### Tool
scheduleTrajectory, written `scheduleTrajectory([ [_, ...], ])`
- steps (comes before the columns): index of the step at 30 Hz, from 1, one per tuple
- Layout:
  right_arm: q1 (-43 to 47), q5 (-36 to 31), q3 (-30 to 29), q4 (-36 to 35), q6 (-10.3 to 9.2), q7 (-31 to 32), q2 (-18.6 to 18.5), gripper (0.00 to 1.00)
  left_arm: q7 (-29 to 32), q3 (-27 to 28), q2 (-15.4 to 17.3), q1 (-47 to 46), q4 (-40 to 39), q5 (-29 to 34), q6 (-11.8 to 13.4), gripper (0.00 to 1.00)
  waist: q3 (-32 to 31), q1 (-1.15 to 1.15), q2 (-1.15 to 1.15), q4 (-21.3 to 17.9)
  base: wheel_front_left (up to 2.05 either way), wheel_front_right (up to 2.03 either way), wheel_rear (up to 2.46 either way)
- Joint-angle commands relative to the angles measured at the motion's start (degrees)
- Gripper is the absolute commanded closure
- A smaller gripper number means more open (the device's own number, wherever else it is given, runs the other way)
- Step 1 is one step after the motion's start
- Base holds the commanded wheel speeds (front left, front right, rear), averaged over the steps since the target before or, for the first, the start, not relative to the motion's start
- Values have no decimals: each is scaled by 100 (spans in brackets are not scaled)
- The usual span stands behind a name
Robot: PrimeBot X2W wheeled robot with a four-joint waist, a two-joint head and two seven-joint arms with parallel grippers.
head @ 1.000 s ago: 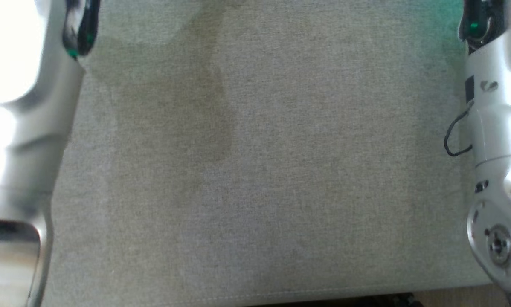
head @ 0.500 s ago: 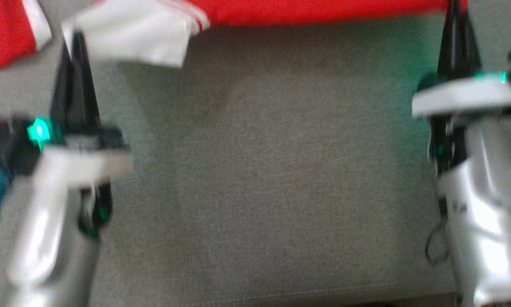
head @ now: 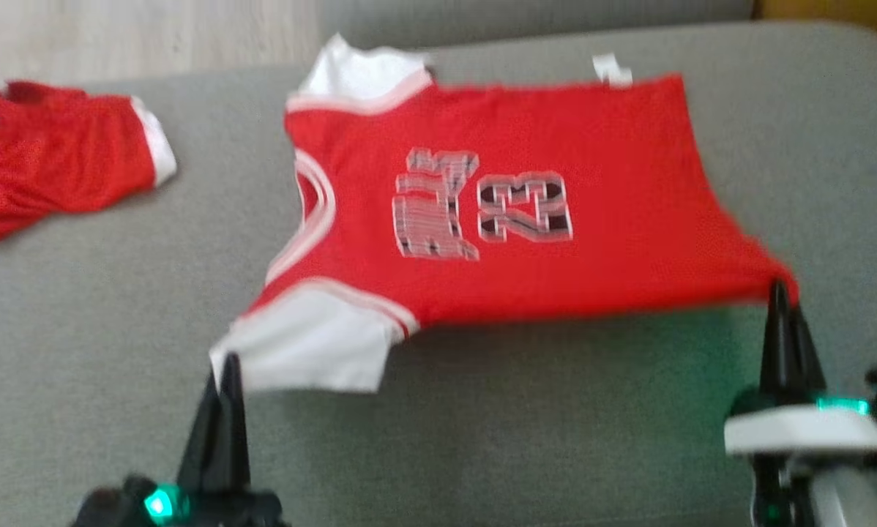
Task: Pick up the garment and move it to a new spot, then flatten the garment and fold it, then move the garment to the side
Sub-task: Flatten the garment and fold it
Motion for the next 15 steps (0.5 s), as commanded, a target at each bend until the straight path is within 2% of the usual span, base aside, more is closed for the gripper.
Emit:
scheduleTrajectory([
  [1, -24, 28, 105, -235, 22, -62, -24, 100, 15, 151, 72, -70, -260, 59, 34, 100, -269, 3, 0, 71, 0, 0, 0],
  [7, 616, 80, 77, -331, 22, -23, -24, 100, 316, -19, 167, 502, -473, 29, 101, 100, -470, 3, 0, 81, 0, 0, 0],
  [15, 493, 21, 18, 236, 22, 76, -24, 100, 423, -339, 86, 250, 196, -30, -134, 100, -443, 3, 0, 71, 0, 0, 0],
])
